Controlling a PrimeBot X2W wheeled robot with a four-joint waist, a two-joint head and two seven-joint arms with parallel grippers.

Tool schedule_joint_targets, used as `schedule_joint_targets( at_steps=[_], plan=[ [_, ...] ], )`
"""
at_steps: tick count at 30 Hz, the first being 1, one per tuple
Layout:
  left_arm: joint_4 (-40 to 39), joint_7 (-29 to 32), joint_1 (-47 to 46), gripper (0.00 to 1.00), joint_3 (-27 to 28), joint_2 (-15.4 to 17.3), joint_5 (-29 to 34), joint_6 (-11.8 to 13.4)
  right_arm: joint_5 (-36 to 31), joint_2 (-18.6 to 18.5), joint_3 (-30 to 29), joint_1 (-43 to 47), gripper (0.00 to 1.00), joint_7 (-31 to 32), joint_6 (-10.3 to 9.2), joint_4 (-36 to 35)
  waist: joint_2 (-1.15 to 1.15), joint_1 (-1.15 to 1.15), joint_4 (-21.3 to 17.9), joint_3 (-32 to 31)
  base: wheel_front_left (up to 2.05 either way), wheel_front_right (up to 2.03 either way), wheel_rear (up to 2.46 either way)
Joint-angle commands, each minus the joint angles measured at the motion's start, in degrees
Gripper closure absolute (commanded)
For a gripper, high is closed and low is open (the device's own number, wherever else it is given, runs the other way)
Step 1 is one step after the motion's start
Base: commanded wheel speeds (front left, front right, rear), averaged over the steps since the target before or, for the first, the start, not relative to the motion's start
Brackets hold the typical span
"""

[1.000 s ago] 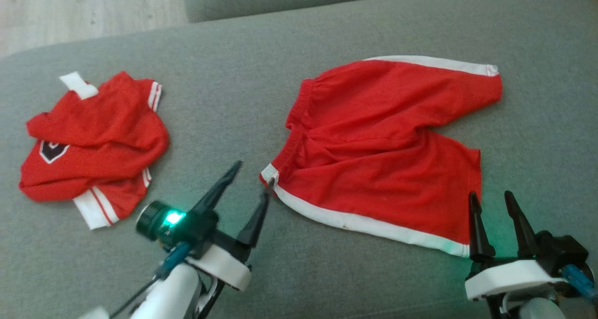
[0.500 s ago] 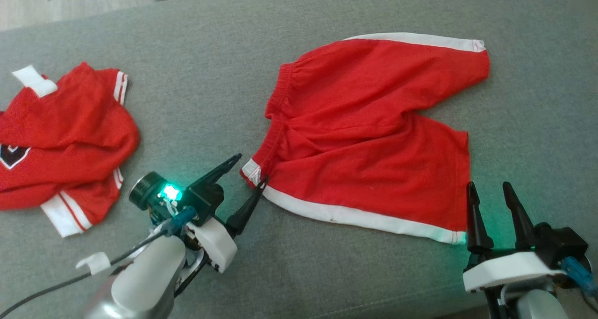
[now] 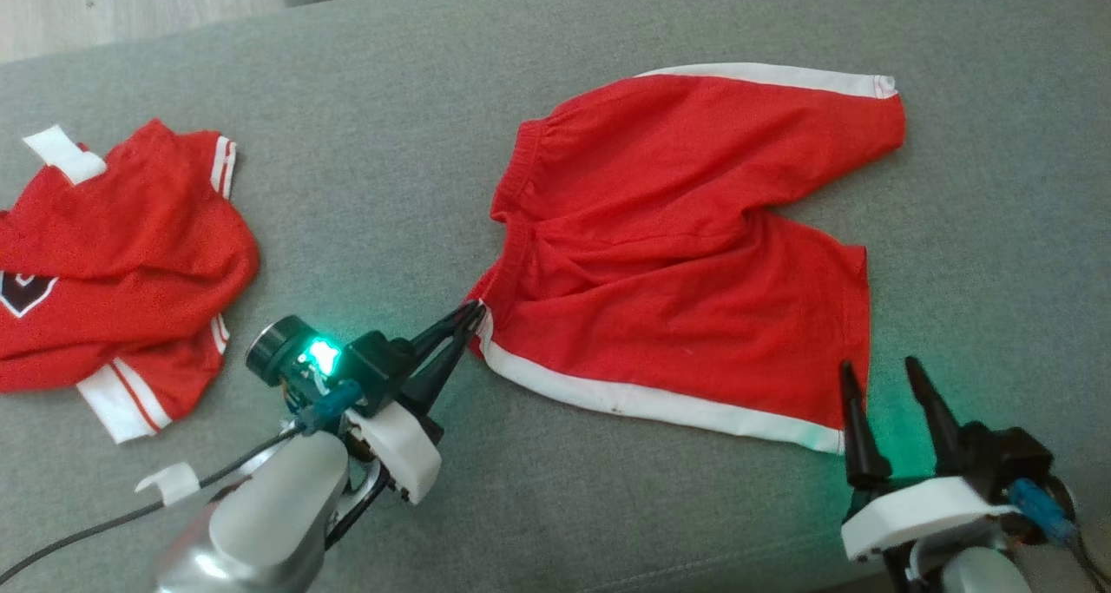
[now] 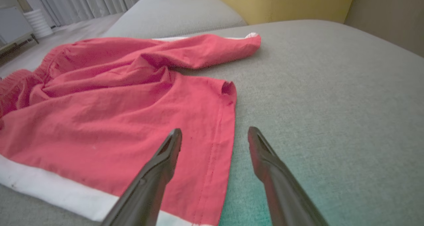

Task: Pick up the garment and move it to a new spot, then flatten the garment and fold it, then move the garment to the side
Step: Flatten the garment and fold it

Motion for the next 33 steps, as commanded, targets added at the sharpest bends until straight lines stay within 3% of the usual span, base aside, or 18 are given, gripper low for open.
schedule_joint_targets(
  at_steps=[1,10,21,33],
  plan=[
    [-0.94,-1.0,-2.54,1.0,2.01,1.42,-0.66,0.42,-0.76,-0.48,1.85,-0.37,0.0,0.82,-0.04,-1.16,0.0,0.0,0.14,-0.33,0.0,0.0,0.0],
    [-0.22,-2.43,-2.31,1.0,5.66,1.19,-5.39,0.96,-2.83,-0.48,2.91,1.64,0.0,7.8,-0.04,-0.67,0.0,0.0,0.84,-2.12,0.0,0.0,0.0],
    [0.85,-0.46,-2.75,1.0,3.81,1.48,-9.08,0.3,-1.04,-0.48,5.92,2.34,0.0,15.79,-0.04,1.81,0.0,0.0,-0.11,-3.5,0.0,0.0,0.0],
    [1.27,-0.53,-3.53,1.0,2.61,1.92,-9.62,0.22,0.52,-0.48,9.61,3.25,0.0,19.67,-0.04,1.22,0.0,0.0,-0.4,-3.71,0.0,0.0,0.0]
  ],
)
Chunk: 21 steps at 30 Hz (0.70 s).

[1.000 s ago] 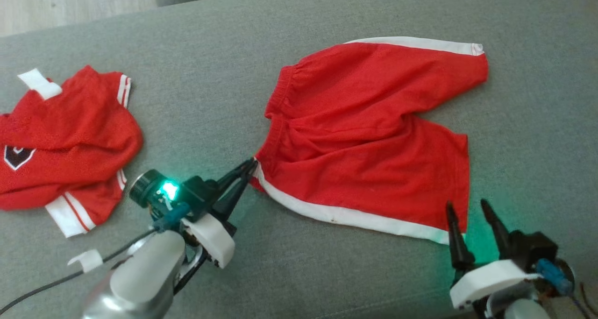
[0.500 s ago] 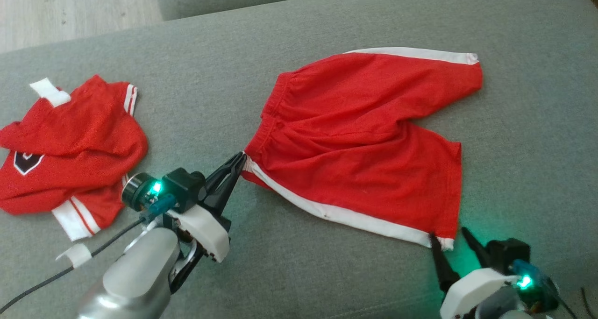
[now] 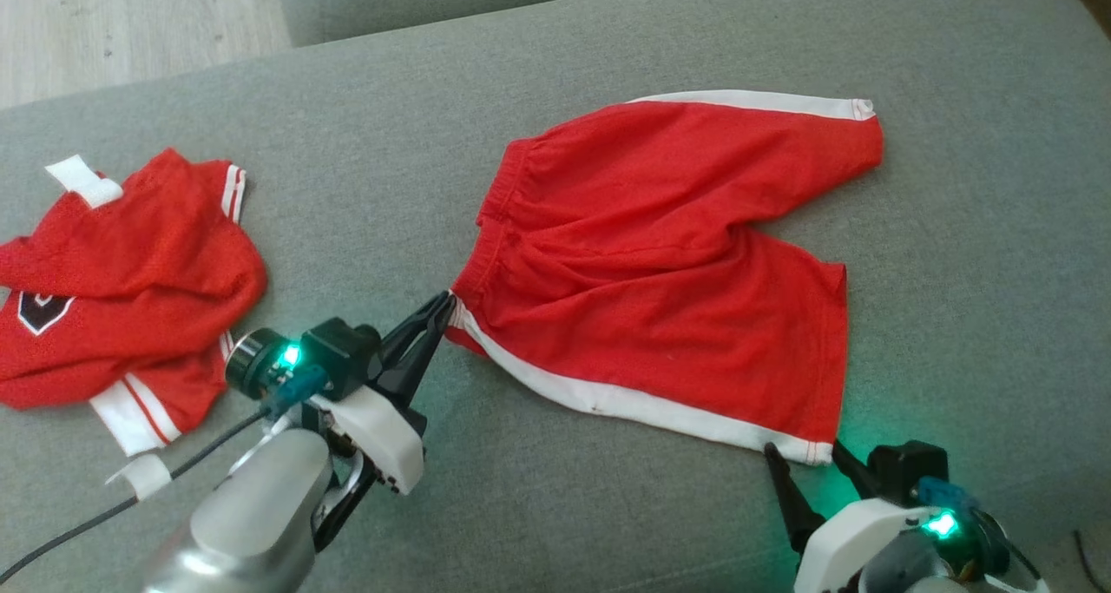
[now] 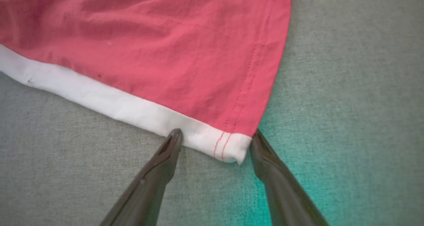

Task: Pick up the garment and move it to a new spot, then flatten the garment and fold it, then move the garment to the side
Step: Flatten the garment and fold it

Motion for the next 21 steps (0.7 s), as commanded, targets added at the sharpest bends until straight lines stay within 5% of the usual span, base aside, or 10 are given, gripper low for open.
schedule_joint_targets(
  at_steps=[1,4,5,6,21],
  plan=[
    [-1.09,-0.21,-3.51,1.0,1.79,1.83,-0.51,-0.21,0.27,-0.3,2.37,1.09,0.0,0.73,-0.04,-0.95,0.0,0.0,0.03,-0.08,0.0,0.0,0.0],
    [-0.85,-0.35,-3.51,1.0,1.65,1.78,-0.72,-0.21,0.43,-0.3,3.12,1.43,0.01,1.94,-0.04,-1.53,0.0,0.0,0.07,-0.34,0.0,0.0,0.0],
    [-0.76,-0.41,-3.51,1.0,1.61,1.73,-0.78,-0.21,0.53,-0.3,3.31,1.52,0.57,2.42,-0.04,-1.74,0.0,0.0,0.1,-0.45,0.0,0.0,0.0],
    [-0.7,-0.53,-3.55,1.0,1.61,1.69,-0.8,-0.18,0.58,-0.3,3.61,1.59,1.0,2.81,-0.04,-2.03,0.0,0.0,0.14,-0.55,0.0,0.0,0.0],
    [-4.21,-2.39,-6.07,1.0,6.24,1.29,-4.64,0.71,1.26,-0.3,-0.96,-8.74,1.0,0.31,-0.04,-12.71,0.0,0.0,2.0,-2.7,0.0,0.0,0.0]
  ],
)
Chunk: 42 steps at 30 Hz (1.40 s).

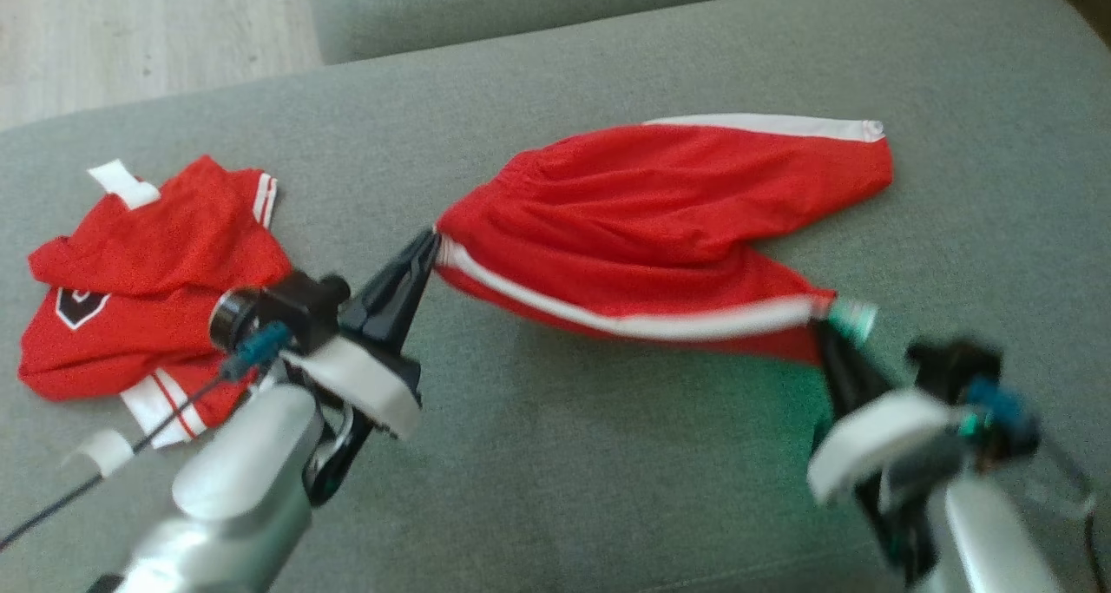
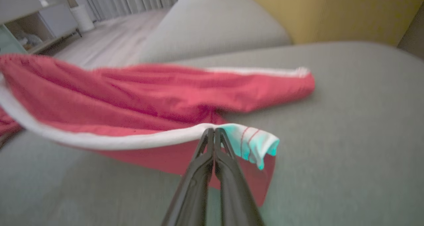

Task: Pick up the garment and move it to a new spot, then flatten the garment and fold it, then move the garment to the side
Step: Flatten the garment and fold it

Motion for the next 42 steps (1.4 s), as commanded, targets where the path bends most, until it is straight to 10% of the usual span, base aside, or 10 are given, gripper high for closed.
schedule_joint_targets(
  at_steps=[1,16,32,42],
  plan=[
    [-2.51,-0.57,-4.69,1.0,3.23,1.54,-0.78,0.53,0.08,-0.37,0.6,-5.79,1.0,-0.33,-0.04,-3.49,0.0,0.0,0.52,-0.78,0.0,0.0,0.0],
    [-10.93,2.92,-13.05,1.0,9.86,1.85,-6.15,3.52,3.9,-9.15,1.77,-30.38,1.0,1.49,-0.04,-2.56,0.0,0.0,4.28,-6.56,0.0,0.0,0.0],
    [-26.78,13.85,-5.28,1.0,9.6,8.22,-9.24,8.79,4.19,-12.26,-2.97,-20.42,1.0,6.73,-0.04,-12.38,0.0,0.0,6.98,-4.58,0.0,0.0,0.0],
    [-26.52,16.37,-14.14,1.0,9.59,8.46,-7.77,7.08,1.85,-10.2,-1.81,-28.9,1.0,4.61,-0.04,-7.99,0.0,0.0,6.65,4.08,0.0,0.0,0.0]
  ],
)
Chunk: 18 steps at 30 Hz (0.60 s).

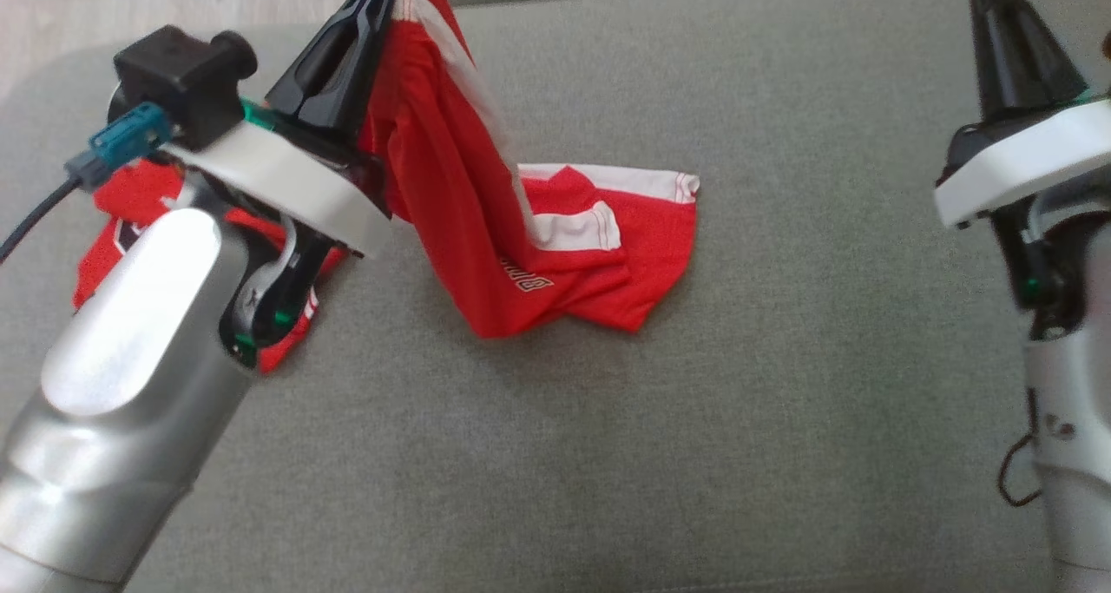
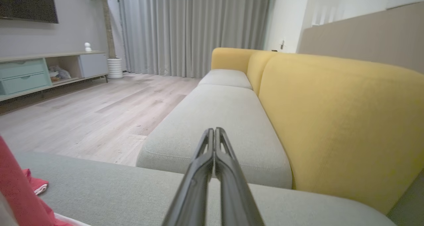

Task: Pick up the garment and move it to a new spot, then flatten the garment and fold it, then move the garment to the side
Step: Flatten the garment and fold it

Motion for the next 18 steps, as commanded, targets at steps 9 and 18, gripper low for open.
schedule_joint_targets(
  at_steps=[9,18],
  plan=[
    [1.34,-1.69,-2.75,1.0,0.81,-0.08,0.64,-1.35,-2.3,7.85,-3.0,4.01,0.0,-7.56,-0.04,3.81,0.0,-0.02,-3.14,0.49,0.0,0.0,0.0],
    [4.98,-0.78,-8.41,1.0,-0.33,-4.64,0.0,-2.45,5.13,10.08,-2.15,11.76,0.0,-14.97,-0.04,5.79,0.0,-0.02,-12.36,0.22,0.0,0.0,0.0]
  ],
)
